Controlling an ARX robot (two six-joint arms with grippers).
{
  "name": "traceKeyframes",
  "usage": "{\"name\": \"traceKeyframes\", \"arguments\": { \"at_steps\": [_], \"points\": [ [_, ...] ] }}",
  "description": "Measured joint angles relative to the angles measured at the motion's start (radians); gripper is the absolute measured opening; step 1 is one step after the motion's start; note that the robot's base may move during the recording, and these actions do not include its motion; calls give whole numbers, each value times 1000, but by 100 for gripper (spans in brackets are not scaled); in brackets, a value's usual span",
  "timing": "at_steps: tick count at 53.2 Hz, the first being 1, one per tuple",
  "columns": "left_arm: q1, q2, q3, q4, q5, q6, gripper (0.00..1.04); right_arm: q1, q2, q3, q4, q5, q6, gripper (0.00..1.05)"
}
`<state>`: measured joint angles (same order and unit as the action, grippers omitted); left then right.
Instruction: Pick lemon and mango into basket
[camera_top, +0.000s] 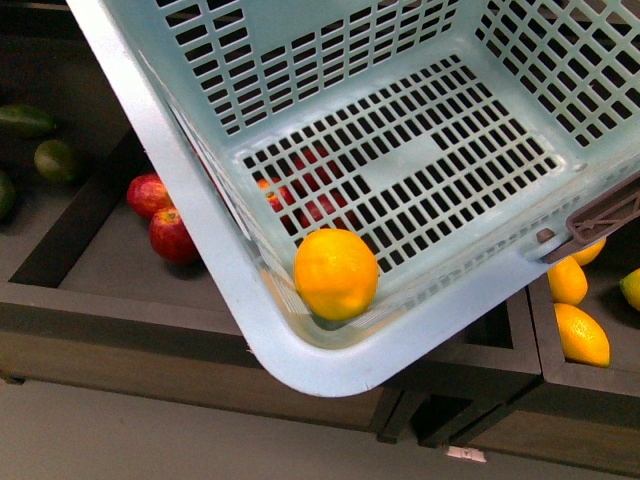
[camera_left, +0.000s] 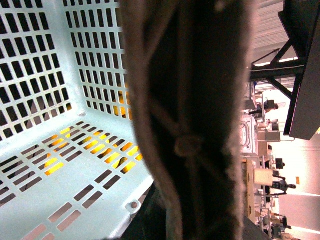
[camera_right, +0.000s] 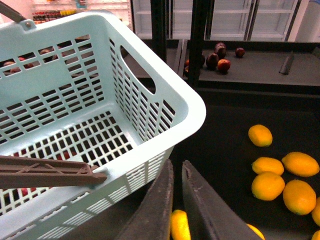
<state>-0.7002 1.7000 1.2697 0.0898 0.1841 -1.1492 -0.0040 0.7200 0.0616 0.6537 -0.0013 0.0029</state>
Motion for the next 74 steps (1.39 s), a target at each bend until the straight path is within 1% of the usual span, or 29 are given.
{"name": "traceKeyframes", "arguments": {
  "at_steps": [4,9,23,25,27,29,33,43,50,74],
  "points": [
    [0,0,0,0,2,0,6,0,-3,0,0,0,0,31],
    [0,0,0,0,2,0,6,0,-3,-1,-1,0,0,47],
    [0,0,0,0,0,0,6,0,-3,-1,-1,0,0,83],
    [0,0,0,0,0,0,6,0,-3,-1,-1,0,0,90],
    [0,0,0,0,0,0,6,0,-4,-1,-1,0,0,95],
    [0,0,0,0,0,0,6,0,-5,-1,-1,1,0,98],
    [-5,0,0,0,0,0,6,0,-5,-1,-1,5,0,96],
    [-13,-1,0,0,32,-13,6,0,-8,-2,-1,5,0,96],
    [-7,-2,0,0,2,-1,6,0,-8,-4,-2,5,0,96],
    [0,-2,-1,0,4,0,6,2,-5,-7,-2,2,0,96]
  ]
}}
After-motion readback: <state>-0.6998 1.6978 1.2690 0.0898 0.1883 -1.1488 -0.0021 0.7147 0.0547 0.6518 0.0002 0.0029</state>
